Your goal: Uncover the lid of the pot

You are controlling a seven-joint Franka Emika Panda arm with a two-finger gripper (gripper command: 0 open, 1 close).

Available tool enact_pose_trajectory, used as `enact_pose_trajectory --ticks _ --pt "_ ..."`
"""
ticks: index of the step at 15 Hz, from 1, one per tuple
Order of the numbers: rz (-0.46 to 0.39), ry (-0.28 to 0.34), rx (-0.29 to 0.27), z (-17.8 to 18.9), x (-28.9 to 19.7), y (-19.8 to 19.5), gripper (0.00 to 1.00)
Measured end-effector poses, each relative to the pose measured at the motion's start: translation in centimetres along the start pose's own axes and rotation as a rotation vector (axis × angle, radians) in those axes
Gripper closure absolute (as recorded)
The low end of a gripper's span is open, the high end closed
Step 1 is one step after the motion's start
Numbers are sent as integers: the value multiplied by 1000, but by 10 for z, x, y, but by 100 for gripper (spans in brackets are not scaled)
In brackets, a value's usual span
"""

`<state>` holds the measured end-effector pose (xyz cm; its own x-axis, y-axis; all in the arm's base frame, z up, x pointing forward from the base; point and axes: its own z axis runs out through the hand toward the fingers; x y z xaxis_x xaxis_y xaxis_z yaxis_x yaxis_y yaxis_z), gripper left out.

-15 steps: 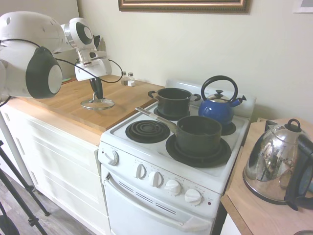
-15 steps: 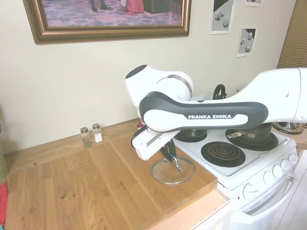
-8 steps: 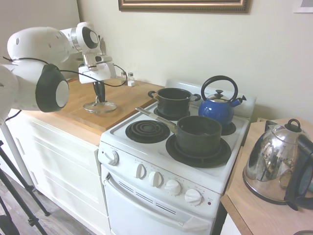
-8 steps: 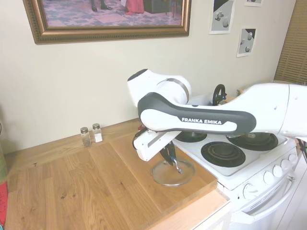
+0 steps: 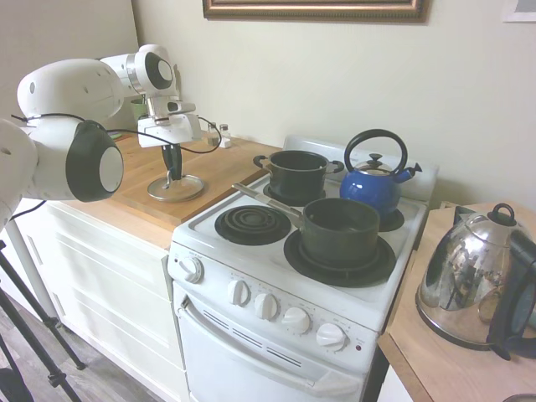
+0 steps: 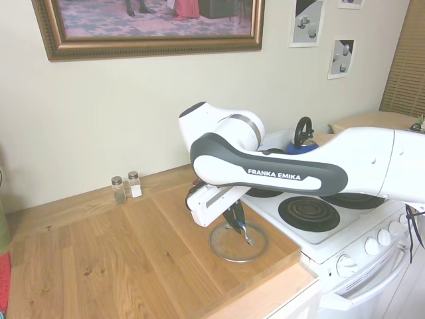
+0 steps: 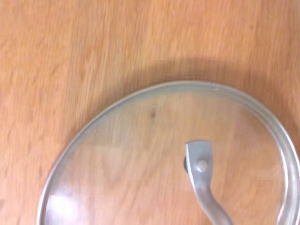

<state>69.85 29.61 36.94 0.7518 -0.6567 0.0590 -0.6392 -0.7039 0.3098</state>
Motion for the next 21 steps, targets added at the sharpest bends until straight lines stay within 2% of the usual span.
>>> enact_pose_trajectory --ticks 1,5,16,19,21 --pt "-2 -6 2 0 1 0 0" --pt "-6 -29 6 1 2 2 0" --pt "-5 -34 10 -2 2 3 0" --pt "1 -15 35 -20 0 9 0" --pt "26 31 81 -45 -3 12 0"
